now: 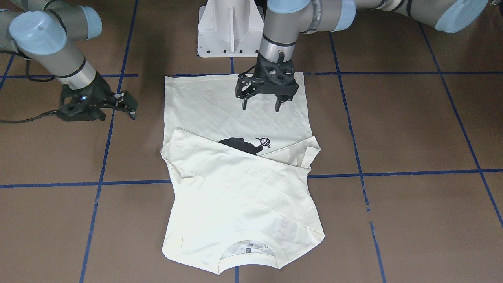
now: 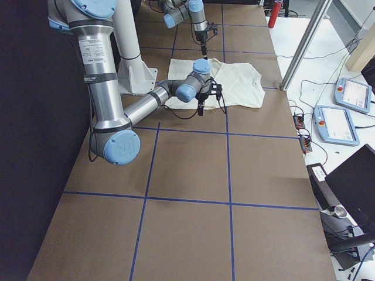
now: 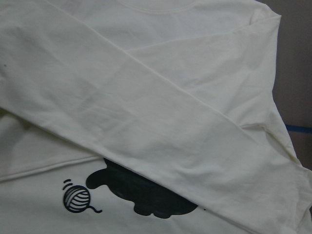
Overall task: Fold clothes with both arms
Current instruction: 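Release the sleeve with the left gripper while the right gripper moves to the hem corner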
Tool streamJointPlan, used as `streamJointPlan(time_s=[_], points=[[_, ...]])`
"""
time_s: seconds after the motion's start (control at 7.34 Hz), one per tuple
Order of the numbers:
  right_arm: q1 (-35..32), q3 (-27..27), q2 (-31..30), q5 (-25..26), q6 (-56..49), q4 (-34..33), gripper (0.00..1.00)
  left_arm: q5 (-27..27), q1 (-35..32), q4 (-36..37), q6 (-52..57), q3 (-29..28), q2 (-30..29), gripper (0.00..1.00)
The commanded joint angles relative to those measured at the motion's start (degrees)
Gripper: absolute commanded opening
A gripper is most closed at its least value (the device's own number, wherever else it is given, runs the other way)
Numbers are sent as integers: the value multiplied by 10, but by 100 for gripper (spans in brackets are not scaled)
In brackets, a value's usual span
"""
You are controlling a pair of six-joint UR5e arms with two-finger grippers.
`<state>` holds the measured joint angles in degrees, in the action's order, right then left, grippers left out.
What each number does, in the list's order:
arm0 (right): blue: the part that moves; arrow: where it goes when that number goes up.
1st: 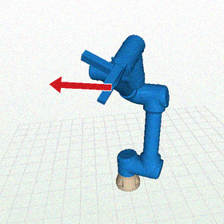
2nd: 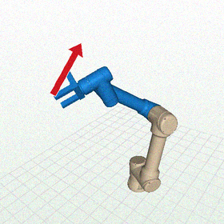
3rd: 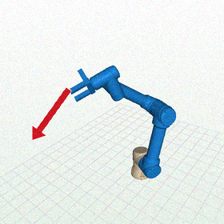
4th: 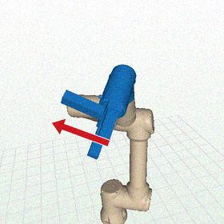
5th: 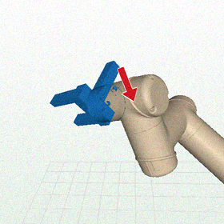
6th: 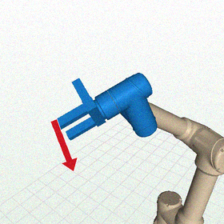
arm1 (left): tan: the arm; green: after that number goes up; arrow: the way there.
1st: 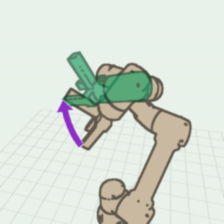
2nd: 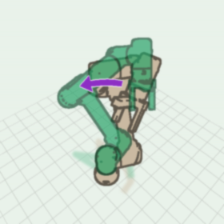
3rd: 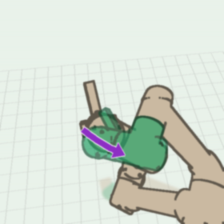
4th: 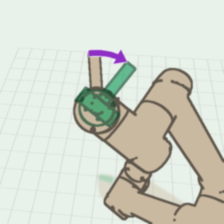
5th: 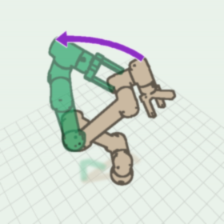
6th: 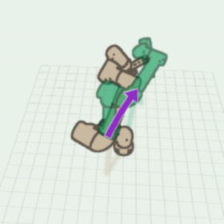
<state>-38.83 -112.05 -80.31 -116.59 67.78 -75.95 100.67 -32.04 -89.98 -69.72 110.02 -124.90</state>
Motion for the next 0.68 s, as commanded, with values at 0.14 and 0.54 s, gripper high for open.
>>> streamJointPlan(time_s=[0.14,0.54], points=[[202,-29,-14,149,138,11,100,7,-24,45,61,106,87,100],[239,-26,-15,149,182,8,99,7,-25,45,61,105,86,100]])
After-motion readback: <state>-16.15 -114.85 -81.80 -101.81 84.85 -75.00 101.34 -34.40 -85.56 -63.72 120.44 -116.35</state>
